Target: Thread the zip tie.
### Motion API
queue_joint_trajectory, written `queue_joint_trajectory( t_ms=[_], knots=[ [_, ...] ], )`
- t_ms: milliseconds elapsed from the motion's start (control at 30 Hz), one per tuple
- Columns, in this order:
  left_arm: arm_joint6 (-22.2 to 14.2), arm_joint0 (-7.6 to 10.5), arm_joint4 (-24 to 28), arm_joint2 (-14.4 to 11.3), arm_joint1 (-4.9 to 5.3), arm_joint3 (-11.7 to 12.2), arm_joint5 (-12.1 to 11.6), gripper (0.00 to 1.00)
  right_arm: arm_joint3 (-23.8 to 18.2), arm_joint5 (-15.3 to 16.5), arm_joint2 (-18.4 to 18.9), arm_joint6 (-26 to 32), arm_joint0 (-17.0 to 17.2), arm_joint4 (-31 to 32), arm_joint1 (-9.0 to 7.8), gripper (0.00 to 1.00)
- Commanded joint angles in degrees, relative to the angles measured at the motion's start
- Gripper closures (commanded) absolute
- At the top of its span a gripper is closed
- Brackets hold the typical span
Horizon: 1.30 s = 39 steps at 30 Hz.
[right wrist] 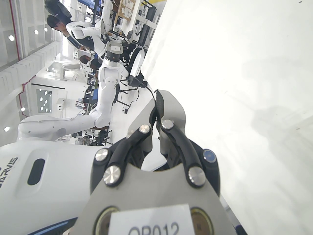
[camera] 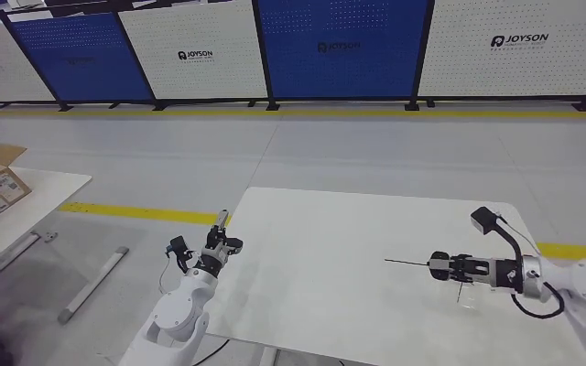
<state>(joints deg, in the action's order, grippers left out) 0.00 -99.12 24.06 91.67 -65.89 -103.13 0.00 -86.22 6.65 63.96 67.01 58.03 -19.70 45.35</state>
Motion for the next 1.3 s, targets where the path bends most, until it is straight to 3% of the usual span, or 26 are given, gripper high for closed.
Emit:
queue_joint_trajectory(
  t_ms=[0, 200, 300, 867, 1000, 1133, 1267],
  knots=[
    [0.00, 0.00, 0.00, 0.00, 0.00, 0.00, 0.00, 0.00, -0.31, 1.65, -0.50, -2.27, 0.55, -0.25, 0.31, 1.00],
    [0.00, 0.00, 0.00, 0.00, 0.00, 0.00, 0.00, 0.00, -1.02, 10.55, -3.37, -4.65, 0.49, 3.92, 1.37, 1.00],
    [0.00, 0.00, 0.00, 0.00, 0.00, 0.00, 0.00, 0.00, 0.23, 12.57, -4.53, -5.19, 0.28, 6.00, 1.76, 1.00],
    [0.00, 0.00, 0.00, 0.00, 0.00, 0.00, 0.00, 0.00, 0.52, 12.25, -4.62, -6.47, 0.51, 6.71, 1.85, 1.00],
    [0.00, 0.00, 0.00, 0.00, 0.00, 0.00, 0.00, 0.00, -2.65, 12.83, -5.02, -10.27, 0.67, 13.35, 2.10, 1.00],
    [0.00, 0.00, 0.00, 0.00, 0.00, 0.00, 0.00, 0.00, -8.16, 12.83, -5.71, -9.95, 0.63, 16.23, 2.47, 1.00],
    [0.00, 0.00, 0.00, 0.00, 0.00, 0.00, 0.00, 0.00, -11.07, 12.83, -5.51, -9.24, 0.48, 19.71, 2.61, 1.00]
  ],
)
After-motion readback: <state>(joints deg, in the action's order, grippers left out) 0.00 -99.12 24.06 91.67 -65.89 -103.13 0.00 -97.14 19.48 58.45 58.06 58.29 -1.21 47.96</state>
